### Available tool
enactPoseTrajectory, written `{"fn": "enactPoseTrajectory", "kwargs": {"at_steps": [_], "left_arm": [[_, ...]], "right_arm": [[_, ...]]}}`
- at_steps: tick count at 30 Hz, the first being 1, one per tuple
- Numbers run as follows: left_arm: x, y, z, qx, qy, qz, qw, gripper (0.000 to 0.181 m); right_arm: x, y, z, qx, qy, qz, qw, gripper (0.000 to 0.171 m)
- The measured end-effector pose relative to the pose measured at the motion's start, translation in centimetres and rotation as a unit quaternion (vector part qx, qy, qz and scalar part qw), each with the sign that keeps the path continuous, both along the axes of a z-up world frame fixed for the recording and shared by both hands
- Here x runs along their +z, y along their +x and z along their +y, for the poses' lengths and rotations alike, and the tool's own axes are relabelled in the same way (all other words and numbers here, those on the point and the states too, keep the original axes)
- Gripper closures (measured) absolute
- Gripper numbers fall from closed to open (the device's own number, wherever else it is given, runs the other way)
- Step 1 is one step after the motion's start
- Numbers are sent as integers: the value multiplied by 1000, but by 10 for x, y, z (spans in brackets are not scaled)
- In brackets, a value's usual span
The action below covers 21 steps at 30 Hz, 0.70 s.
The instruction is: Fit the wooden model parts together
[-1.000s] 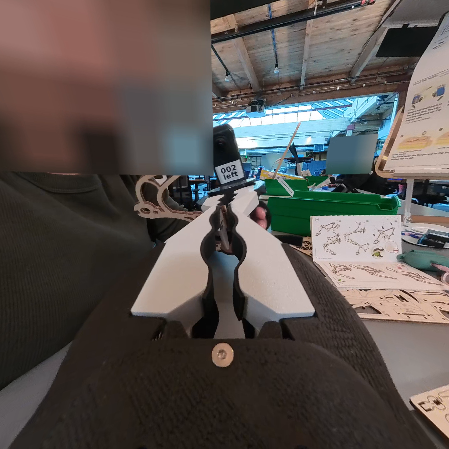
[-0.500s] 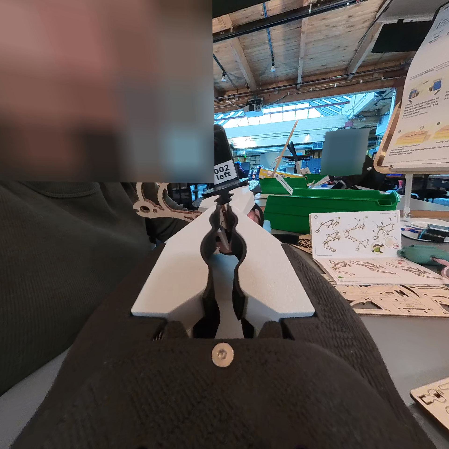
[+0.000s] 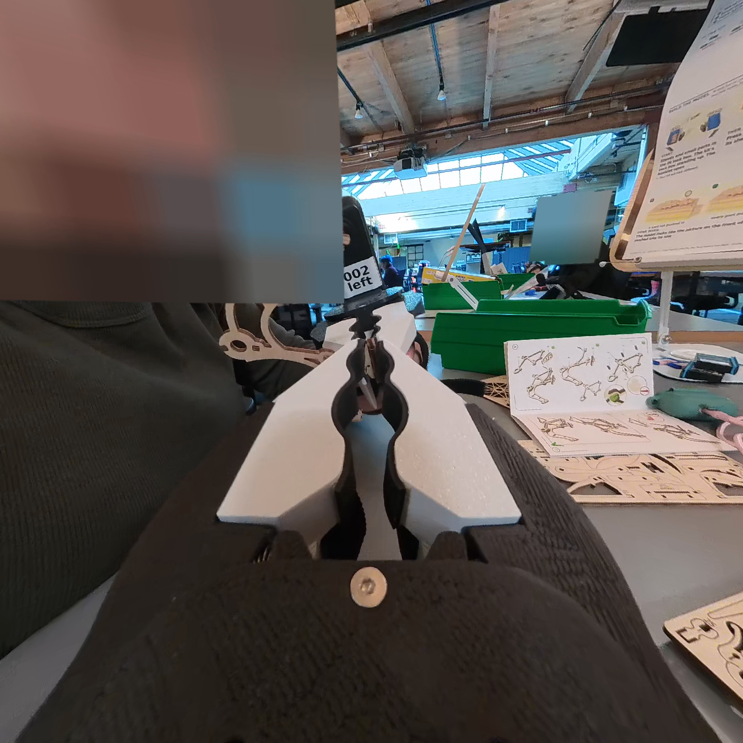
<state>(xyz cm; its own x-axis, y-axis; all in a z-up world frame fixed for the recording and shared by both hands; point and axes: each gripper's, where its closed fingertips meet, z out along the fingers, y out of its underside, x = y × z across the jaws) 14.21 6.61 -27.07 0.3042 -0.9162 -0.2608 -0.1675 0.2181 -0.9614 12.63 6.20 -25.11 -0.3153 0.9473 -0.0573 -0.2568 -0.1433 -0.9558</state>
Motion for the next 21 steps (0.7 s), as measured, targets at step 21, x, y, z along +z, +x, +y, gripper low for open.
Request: {"fn": "enactPoseTrajectory", "kwargs": {"at_steps": [21], "left_arm": [[3, -50, 59, 156, -16, -19, 987, 177]], "right_arm": [[-8, 6, 49, -124, -37, -11, 992, 124]]}}
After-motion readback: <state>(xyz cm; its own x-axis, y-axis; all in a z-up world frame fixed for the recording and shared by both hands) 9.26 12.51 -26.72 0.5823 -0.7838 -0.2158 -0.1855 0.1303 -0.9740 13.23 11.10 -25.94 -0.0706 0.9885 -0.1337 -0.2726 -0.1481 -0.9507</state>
